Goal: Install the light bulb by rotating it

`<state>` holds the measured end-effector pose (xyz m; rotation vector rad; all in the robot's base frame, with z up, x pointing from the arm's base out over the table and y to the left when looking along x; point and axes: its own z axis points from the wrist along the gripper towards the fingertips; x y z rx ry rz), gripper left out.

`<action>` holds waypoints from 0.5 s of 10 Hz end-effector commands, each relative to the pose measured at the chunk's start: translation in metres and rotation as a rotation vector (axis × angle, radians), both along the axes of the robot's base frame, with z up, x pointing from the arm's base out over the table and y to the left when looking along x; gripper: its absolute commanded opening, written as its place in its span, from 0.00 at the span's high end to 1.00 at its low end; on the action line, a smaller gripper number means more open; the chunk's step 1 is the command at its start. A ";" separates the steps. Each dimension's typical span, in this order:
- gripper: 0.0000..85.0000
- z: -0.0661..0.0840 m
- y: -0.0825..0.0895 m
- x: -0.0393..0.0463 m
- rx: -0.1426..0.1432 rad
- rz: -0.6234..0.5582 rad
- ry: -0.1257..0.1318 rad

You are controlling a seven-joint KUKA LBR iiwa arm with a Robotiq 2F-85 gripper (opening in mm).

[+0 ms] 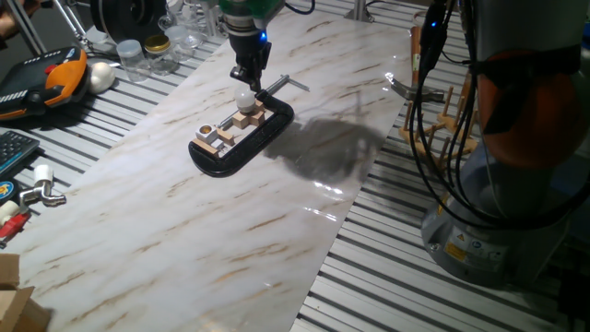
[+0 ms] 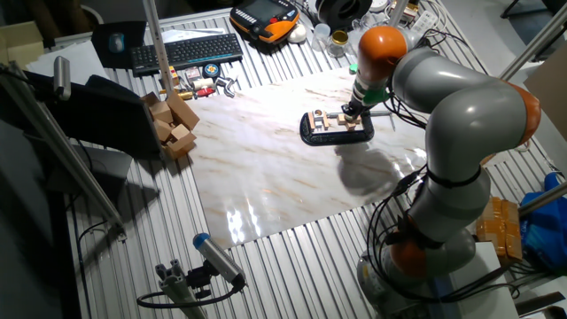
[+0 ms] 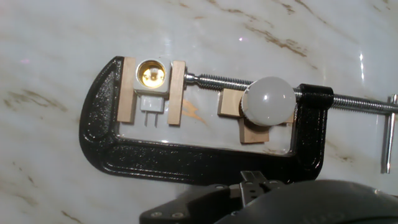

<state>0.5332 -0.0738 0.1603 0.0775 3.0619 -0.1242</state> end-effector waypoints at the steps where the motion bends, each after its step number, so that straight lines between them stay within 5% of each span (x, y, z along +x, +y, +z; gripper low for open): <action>1: 1.00 -0.003 -0.001 0.0016 -0.001 -0.001 -0.006; 5: 1.00 -0.009 -0.004 0.0074 0.017 -0.003 0.004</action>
